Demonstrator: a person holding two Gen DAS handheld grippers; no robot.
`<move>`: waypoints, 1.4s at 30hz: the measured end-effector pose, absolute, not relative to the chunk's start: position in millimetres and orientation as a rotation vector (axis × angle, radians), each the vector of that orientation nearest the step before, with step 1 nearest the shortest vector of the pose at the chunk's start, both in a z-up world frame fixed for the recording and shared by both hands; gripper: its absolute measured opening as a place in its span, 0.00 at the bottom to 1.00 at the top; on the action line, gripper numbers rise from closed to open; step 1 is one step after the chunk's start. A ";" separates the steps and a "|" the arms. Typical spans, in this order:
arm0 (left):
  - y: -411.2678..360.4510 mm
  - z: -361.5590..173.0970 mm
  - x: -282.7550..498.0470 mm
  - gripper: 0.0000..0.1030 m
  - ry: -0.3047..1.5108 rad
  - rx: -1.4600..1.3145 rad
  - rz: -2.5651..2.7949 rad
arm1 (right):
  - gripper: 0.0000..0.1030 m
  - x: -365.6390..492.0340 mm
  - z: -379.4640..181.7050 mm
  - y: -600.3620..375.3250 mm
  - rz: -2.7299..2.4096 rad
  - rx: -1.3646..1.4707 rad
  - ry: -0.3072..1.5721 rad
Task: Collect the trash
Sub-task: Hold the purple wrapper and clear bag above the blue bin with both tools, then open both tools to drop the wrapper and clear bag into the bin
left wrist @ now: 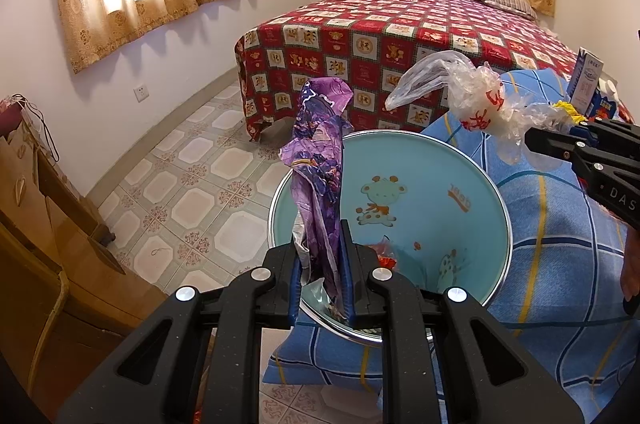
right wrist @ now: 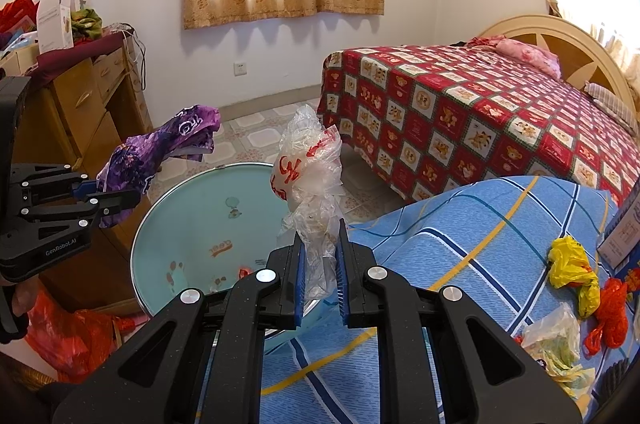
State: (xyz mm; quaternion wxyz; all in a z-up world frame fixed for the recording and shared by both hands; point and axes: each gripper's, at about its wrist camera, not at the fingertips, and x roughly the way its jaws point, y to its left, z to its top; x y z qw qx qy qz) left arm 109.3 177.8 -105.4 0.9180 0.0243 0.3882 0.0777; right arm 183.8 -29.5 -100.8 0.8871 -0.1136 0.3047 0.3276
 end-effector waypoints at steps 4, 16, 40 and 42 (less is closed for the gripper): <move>177.6 -105.4 109.3 0.15 0.798 0.049 0.161 | 0.13 182.6 -100.6 -27.6 0.681 -0.237 0.632; 177.7 -105.6 109.2 0.15 0.798 0.050 0.160 | 0.13 178.3 -99.5 -20.2 0.693 -0.247 0.628; 166.2 -102.8 112.1 0.58 0.796 0.053 0.166 | 0.54 171.4 -104.5 -17.8 0.723 -0.257 0.622; 167.3 -103.2 111.7 0.60 0.796 0.051 0.166 | 0.55 171.2 -104.8 -18.7 0.721 -0.258 0.620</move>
